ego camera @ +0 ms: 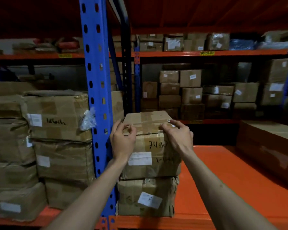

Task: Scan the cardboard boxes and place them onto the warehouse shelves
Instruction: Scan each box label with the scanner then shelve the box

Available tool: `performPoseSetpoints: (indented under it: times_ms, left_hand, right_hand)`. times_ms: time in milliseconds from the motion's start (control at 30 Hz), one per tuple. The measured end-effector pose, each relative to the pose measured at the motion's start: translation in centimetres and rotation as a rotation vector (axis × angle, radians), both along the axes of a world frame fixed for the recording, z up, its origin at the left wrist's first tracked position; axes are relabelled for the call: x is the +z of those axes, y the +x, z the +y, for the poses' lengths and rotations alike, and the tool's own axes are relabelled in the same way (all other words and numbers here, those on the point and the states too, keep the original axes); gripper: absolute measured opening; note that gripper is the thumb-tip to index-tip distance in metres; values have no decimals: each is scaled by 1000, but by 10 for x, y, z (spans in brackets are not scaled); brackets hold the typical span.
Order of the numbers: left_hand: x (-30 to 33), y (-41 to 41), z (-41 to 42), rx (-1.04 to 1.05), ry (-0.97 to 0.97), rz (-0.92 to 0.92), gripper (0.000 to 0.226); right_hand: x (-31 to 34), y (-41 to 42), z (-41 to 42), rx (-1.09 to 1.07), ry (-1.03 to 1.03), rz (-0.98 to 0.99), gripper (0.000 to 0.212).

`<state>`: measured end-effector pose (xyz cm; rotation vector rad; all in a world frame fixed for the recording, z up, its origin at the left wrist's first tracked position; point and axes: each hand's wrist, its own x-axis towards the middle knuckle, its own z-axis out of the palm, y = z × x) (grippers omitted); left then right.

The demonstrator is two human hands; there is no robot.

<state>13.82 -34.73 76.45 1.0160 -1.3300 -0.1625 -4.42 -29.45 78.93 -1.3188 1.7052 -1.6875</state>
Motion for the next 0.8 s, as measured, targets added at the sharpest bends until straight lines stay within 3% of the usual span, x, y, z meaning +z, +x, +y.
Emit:
performPoseSetpoints:
  times_ms: [167, 267, 433, 633, 800]
  left_hand:
    - [-14, 4, -9, 85, -370, -236, 37]
    - [-6, 4, -9, 218, -659, -607, 31]
    - [10, 5, 5, 240, -410, -615, 41]
    - [-7, 19, 0, 138, -359, -785, 47]
    - [-41, 23, 13, 111, -394, -758, 62]
  right_hand:
    - [1, 9, -3, -38, 21, -53, 57]
    - [5, 22, -3, -78, 15, -69, 58]
    - [0, 30, -3, -105, 13, -28, 56]
    - [-12, 14, 4, -35, 14, 119, 67]
    - [-53, -10, 34, -22, 1, 344, 80]
